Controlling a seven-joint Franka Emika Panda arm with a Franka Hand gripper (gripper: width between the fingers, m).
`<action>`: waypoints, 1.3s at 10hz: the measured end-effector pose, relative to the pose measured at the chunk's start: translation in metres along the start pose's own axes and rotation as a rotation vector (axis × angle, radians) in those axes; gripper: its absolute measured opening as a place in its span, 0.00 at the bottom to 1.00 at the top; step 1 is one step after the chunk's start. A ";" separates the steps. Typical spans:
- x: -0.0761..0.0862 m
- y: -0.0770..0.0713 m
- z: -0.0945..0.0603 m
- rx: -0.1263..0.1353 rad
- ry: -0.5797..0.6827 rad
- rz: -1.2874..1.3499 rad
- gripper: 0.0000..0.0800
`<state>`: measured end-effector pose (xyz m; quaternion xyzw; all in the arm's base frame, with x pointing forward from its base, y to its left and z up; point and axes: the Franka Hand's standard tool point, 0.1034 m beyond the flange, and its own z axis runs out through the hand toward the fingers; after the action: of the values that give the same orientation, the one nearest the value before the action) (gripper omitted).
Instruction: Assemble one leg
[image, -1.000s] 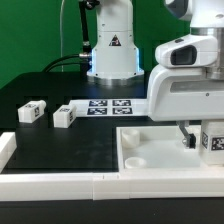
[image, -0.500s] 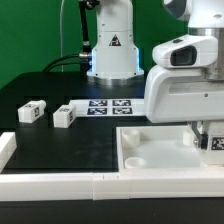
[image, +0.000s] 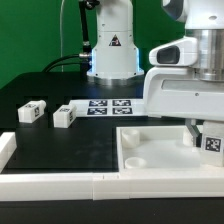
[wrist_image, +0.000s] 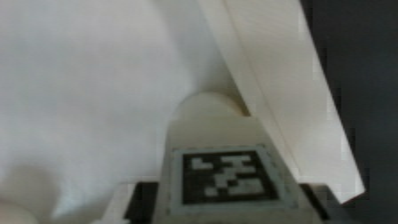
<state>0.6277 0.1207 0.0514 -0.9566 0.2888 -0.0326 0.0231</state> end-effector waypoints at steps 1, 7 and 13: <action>0.000 0.000 0.000 -0.004 0.003 0.177 0.33; 0.001 0.002 0.001 -0.012 -0.005 0.666 0.34; -0.006 -0.003 0.000 -0.011 0.000 0.190 0.81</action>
Offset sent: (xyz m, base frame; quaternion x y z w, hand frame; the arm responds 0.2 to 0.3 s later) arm 0.0033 -0.0051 0.0005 -0.0315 0.0143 0.3128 0.9492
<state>0.6242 0.1265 0.0509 -0.9250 0.3783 -0.0286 0.0210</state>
